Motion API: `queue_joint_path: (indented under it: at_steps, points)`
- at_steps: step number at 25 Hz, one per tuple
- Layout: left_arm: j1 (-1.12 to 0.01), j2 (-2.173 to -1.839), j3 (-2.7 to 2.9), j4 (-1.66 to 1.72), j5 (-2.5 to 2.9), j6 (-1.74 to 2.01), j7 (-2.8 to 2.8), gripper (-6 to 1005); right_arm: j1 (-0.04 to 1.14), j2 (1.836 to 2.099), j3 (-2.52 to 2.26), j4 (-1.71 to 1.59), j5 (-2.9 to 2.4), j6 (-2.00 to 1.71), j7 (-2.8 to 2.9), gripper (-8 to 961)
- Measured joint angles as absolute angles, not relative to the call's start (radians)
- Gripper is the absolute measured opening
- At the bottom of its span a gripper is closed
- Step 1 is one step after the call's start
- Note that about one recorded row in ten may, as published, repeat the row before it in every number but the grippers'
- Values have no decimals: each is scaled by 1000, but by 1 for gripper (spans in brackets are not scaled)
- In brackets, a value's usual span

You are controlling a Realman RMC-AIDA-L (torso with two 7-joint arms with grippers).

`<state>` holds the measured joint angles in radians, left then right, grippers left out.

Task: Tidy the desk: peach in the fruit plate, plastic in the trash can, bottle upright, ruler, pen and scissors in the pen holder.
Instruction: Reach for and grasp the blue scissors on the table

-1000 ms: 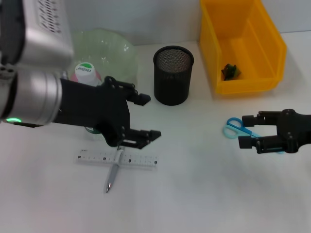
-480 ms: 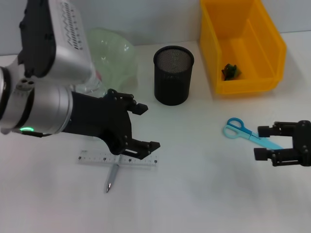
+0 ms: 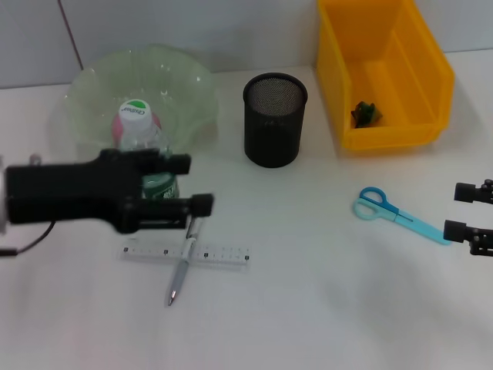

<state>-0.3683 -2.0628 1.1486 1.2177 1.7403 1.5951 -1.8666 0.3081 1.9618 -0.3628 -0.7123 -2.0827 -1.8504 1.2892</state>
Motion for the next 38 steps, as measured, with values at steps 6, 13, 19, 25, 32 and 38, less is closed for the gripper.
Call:
queue_joint_path:
  at_steps: [6,13,19,25,32,38]
  points:
    - [-366,-2063,980,846,1735,1745,-1518,810,304,1965,-357,-711,-2082,-1857,1284,799]
    - [-310,-2070,999,789,1736,1670,-1286,810,312,1965,-357,-709,-2081,-1867,1292,799]
    - [-318,-2062,998,751,1778,1633,-1228,810,316,1965,-364,-708,-2087,-1865,1308,799]
    - [-325,-2064,995,752,1790,1633,-1226,810,354,1979,-418,-815,-2110,-1865,1459,799]
    - [-329,-2066,992,745,1783,1633,-1209,809,476,1990,-557,-1107,-2270,-1852,1851,799]
    - [-330,-2066,990,745,1782,1633,-1209,809,597,1975,-712,-1194,-2464,-1828,2091,799]
